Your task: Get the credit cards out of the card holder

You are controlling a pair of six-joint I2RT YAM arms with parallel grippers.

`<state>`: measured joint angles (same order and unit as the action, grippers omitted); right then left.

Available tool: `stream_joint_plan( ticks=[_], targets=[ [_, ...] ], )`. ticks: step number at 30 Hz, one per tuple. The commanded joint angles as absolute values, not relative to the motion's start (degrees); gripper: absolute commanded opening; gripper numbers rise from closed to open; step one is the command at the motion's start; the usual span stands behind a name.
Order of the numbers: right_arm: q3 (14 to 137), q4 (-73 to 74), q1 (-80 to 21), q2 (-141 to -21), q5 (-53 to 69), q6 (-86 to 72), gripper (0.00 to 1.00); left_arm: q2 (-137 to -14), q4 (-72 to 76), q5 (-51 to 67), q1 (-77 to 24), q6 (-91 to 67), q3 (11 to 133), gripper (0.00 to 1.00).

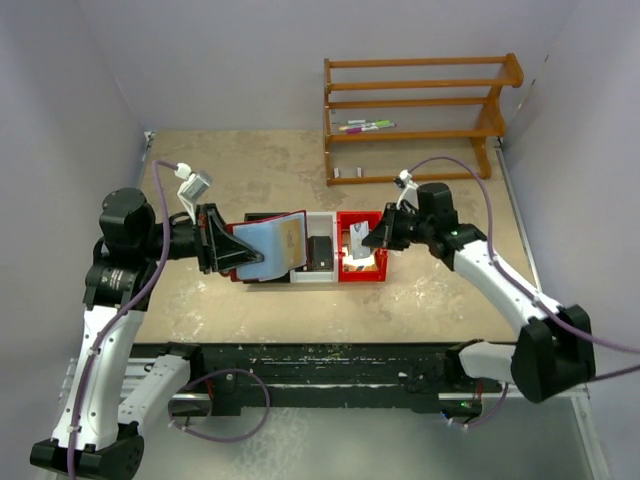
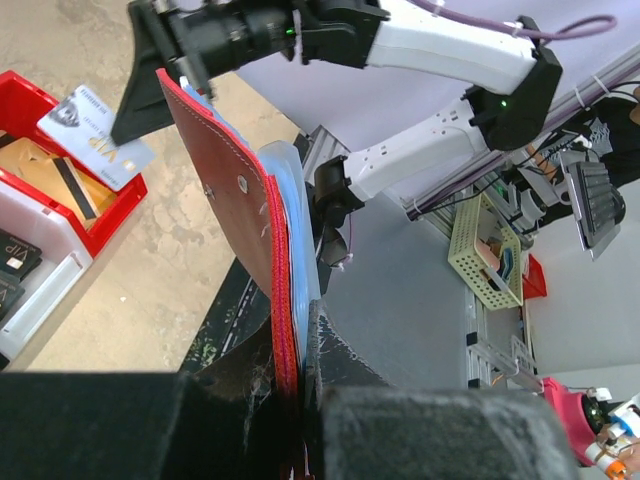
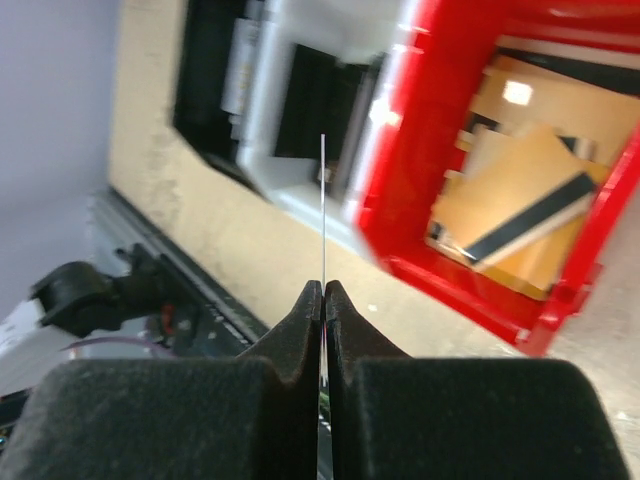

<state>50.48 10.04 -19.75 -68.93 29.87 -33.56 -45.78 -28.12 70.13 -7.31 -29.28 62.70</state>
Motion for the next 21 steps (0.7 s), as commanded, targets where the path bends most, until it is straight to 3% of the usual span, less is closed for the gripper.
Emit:
stream_joint_plan(
  ticks=[1,6,13,16,21],
  targets=[
    [52.1,10.0,-19.7,-75.2,23.0,-28.5,0.0,-45.2,-26.6,72.2,-7.4,-28.4,66.0,0.04],
    [51.9,6.0,-19.7,-79.0,24.6,-29.9,0.0,-44.6,-26.3,72.6,-7.4,-29.1,66.2,0.04],
    [53.2,0.8,-20.6,-74.2,29.4,-36.1,0.0,-44.4,-25.3,72.8,-7.4,-30.3,66.2,0.04],
    [56.1,-3.5,-24.1,-75.2,29.5,-39.9,0.0,-44.3,-24.4,72.8,-7.4,-31.2,66.1,0.04],
    [66.4,-6.3,-34.0,-86.8,26.7,-43.8,0.0,-44.0,-23.0,73.0,-7.4,-32.6,66.3,0.04]
  ],
)
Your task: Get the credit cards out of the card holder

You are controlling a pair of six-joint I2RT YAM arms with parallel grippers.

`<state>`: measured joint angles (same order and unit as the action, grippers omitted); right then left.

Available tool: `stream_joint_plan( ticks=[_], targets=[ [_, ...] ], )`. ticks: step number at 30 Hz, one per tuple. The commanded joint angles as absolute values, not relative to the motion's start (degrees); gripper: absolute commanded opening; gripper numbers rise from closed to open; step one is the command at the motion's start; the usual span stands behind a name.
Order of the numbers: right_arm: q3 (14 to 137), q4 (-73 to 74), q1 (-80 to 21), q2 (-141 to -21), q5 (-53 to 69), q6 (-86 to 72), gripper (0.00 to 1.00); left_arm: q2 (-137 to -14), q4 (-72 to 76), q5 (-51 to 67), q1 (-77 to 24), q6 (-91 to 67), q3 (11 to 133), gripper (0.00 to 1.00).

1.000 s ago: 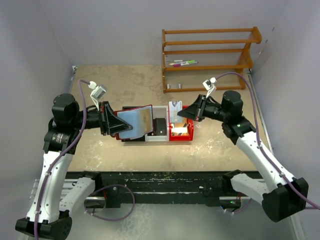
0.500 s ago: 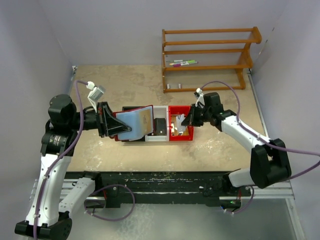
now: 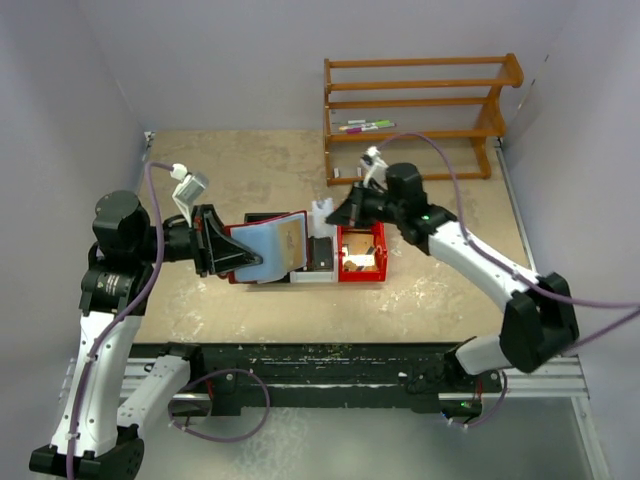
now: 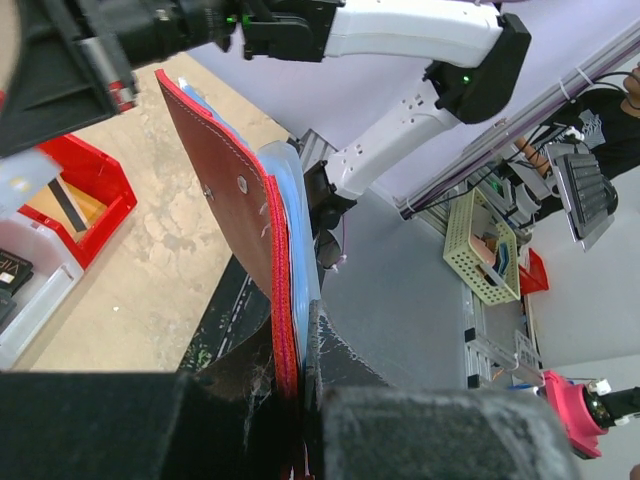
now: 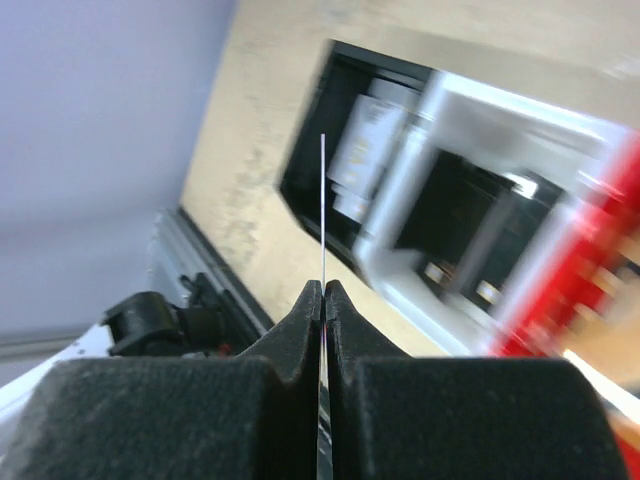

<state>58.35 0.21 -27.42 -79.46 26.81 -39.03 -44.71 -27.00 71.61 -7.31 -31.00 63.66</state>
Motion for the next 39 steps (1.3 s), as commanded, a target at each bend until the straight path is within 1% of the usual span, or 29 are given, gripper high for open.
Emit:
stream_joint_plan(
  ticks=[1,7,18,22,24,29,32,34,36,39],
  targets=[
    [68.4,-6.7,-35.5,-89.7,26.0,-44.4,0.0,-44.0,-23.1,73.1,-7.4,-32.7,66.3,0.04],
    [78.7,-6.6,-41.0,-104.1,21.6,-47.1,0.0,-43.5,-24.0,73.7,-7.4,-32.4,66.7,0.04],
    [90.2,-2.7,-44.8,-117.7,14.3,-48.3,0.01,-43.0,-22.9,74.4,-7.4,-33.9,67.5,0.04],
    [93.5,0.1,-45.9,-119.4,12.2,-47.9,0.17,-42.8,-22.4,74.5,-7.4,-34.6,67.8,0.04],
    [94.2,1.6,-46.2,-119.2,11.4,-47.7,0.23,-42.8,-22.5,74.7,-7.4,-34.7,68.2,0.04],
    [97.2,8.8,-46.6,-117.6,8.0,-44.4,0.3,-42.9,-22.5,75.2,-7.4,-35.0,69.2,0.04],
    [95.1,10.0,-46.6,-112.7,5.7,-44.0,0.32,-42.8,-22.4,75.2,-7.4,-35.3,69.5,0.04],
    [93.8,10.6,-46.6,-109.0,5.5,-43.2,0.36,-42.7,-21.9,75.2,-7.4,-35.8,69.5,0.04],
    [91.3,10.1,-46.6,-104.4,6.6,-41.6,0.44,-42.6,-20.9,75.2,-7.4,-36.5,69.4,0.04],
    [81.8,2.8,-46.2,-94.4,11.4,-40.7,0.61,-42.4,-19.6,75.1,-7.4,-37.7,69.1,0.04]
  ],
)
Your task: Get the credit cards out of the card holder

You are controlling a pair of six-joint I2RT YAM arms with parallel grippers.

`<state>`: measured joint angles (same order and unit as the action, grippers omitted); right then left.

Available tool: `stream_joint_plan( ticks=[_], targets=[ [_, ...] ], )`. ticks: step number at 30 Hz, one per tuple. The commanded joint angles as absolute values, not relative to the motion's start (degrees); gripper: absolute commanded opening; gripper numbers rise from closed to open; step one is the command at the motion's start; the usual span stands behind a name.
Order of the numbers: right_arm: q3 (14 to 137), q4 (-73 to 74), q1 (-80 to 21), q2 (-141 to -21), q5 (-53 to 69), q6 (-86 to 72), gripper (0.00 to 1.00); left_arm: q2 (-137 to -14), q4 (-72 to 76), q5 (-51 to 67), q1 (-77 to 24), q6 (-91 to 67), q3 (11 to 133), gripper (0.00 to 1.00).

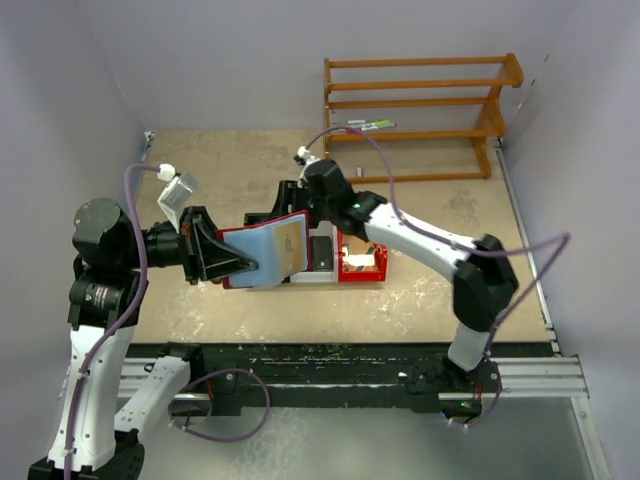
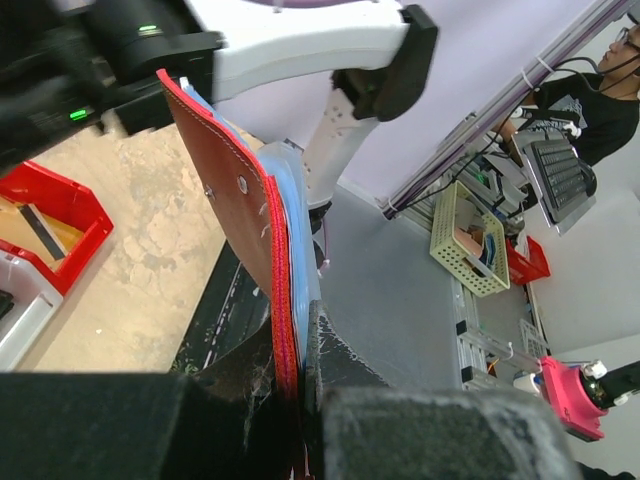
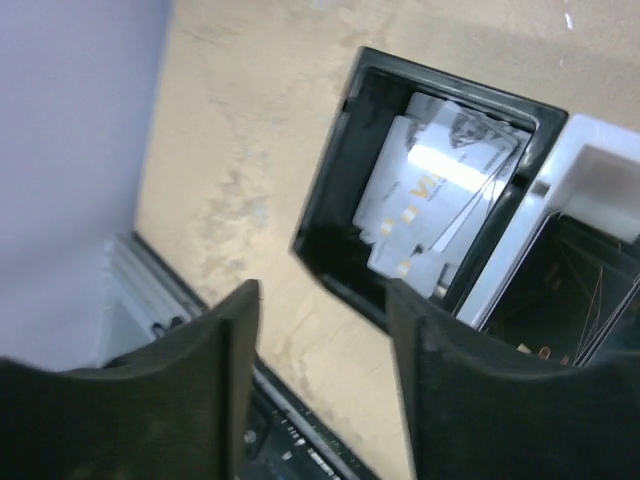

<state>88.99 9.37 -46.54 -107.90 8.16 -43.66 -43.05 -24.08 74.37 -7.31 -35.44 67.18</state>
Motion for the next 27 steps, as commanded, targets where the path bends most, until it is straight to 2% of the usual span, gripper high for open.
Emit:
stream_joint_plan(
  ticks=[1,5,7,11,17,27],
  targets=[
    [78.2,-0.3,-46.0,-90.7,13.7,-41.0,0.67,-42.3,-19.1,75.2,-7.4,-38.0,68.9,0.04],
    [63.0,-20.9,-44.3,-74.9,26.6,-46.2,0.78,-42.2,-17.4,75.4,-7.4,-38.9,67.6,0.03],
    [56.4,-29.5,-42.7,-69.2,33.1,-50.5,0.79,-42.2,-17.3,75.4,-7.4,-38.8,67.3,0.03],
    [48.0,-43.8,-39.9,-61.9,38.3,-59.0,0.81,-42.2,-16.9,75.4,-7.4,-38.7,66.9,0.03],
    [44.5,-60.3,-39.8,-59.5,39.4,-67.5,0.82,-42.4,-16.2,75.1,-7.4,-39.2,66.4,0.01],
    [41.8,-74.5,-41.7,-62.9,38.8,-74.8,0.81,-42.4,-15.6,74.2,-7.4,-39.1,65.4,0.0]
  ],
)
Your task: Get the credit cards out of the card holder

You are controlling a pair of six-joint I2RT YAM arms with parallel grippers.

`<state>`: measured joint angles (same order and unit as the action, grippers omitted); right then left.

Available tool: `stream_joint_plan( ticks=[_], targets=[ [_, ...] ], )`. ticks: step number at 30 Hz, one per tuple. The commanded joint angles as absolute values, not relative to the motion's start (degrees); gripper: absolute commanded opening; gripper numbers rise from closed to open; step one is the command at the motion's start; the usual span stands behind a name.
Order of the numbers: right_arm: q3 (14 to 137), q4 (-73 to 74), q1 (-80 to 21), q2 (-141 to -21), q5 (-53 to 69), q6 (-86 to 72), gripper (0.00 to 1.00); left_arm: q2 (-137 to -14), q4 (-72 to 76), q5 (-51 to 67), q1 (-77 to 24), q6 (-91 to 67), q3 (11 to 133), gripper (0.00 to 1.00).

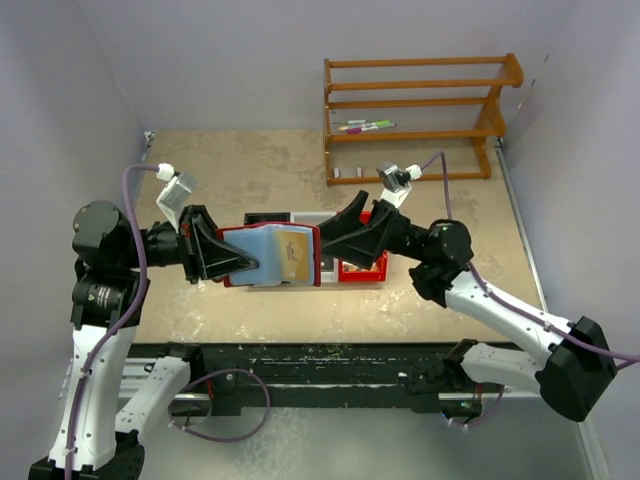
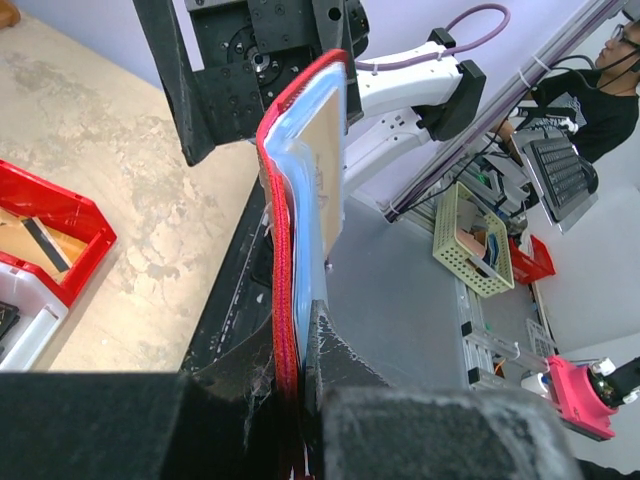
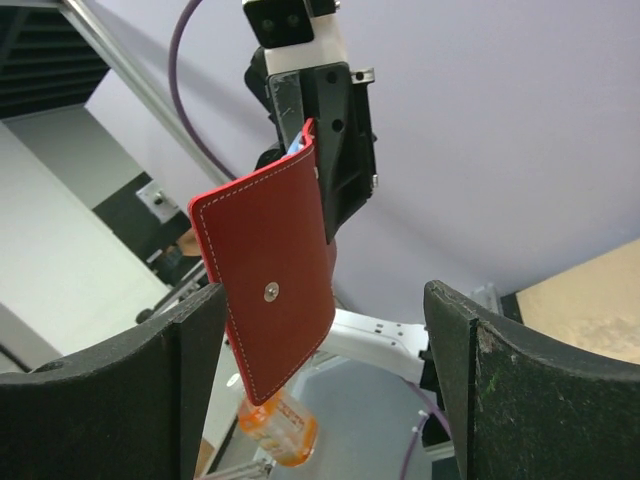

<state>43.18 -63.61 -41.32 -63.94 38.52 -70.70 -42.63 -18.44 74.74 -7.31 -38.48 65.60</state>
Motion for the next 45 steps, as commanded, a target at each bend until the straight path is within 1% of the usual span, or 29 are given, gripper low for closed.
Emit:
stream_joint_plan(
  ticks=[1,6,10,17,24,26,30,33,35,37,41,42,43,44,45],
  targets=[
    [41.4,-73.8,-41.7,-62.2,38.6,-74.4,0.81,-42.5,-15.5,74.1,-7.4,-39.1,65.3,0.0],
    [39.8,-70.8,-41.8,-58.8,35.9,-71.6,0.82,-43.2,-15.6,73.2,-7.4,-39.2,65.1,0.0],
    [40.2,-69.5,-42.7,-59.7,35.8,-70.8,0.81,-43.1,-13.9,73.0,-7.4,-40.4,64.6,0.0],
    [43.4,-62.2,-45.7,-62.5,34.7,-65.4,0.78,-42.6,-10.2,73.7,-7.4,-44.1,64.2,0.0],
    [43.9,-45.5,-45.9,-59.6,27.2,-57.3,0.78,-42.3,-8.5,74.3,-7.4,-46.0,64.6,0.0],
    [43.0,-46.9,-46.0,-59.9,27.7,-58.5,0.78,-42.3,-8.4,74.3,-7.4,-46.1,64.6,0.0],
    [40.3,-62.6,-46.6,-62.6,31.0,-66.3,0.74,-42.4,-8.1,74.2,-7.4,-46.0,64.4,0.0],
    [40.5,-68.2,-48.3,-63.8,31.8,-68.4,0.72,-42.4,-8.0,73.9,-7.4,-45.9,64.0,0.0],
    [41.5,-69.4,-49.7,-64.9,32.0,-68.4,0.67,-42.3,-8.0,73.8,-7.4,-45.6,63.6,0.0],
    [42.9,-69.4,-50.9,-66.3,32.1,-68.1,0.58,-42.3,-8.0,73.6,-7.4,-45.4,63.1,0.0],
    [44.8,-66.8,-51.5,-68.3,32.3,-68.1,0.31,-42.6,-9.2,73.2,-7.4,-43.1,62.9,0.0],
    [45.2,-64.5,-51.5,-67.9,33.0,-68.0,0.22,-42.8,-11.3,72.9,-7.4,-40.8,63.1,0.05],
    [45.6,-61.9,-51.5,-67.2,34.1,-66.9,0.12,-43.0,-13.9,72.4,-7.4,-38.1,63.4,0.16],
    [46.4,-57.9,-51.1,-66.2,34.6,-64.8,0.03,-43.5,-18.0,71.9,-7.4,-35.1,63.7,0.3],
    [47.5,-51.0,-50.8,-64.8,34.8,-61.4,0.0,-44.1,-21.5,71.2,-7.4,-31.5,64.2,0.46]
  ],
)
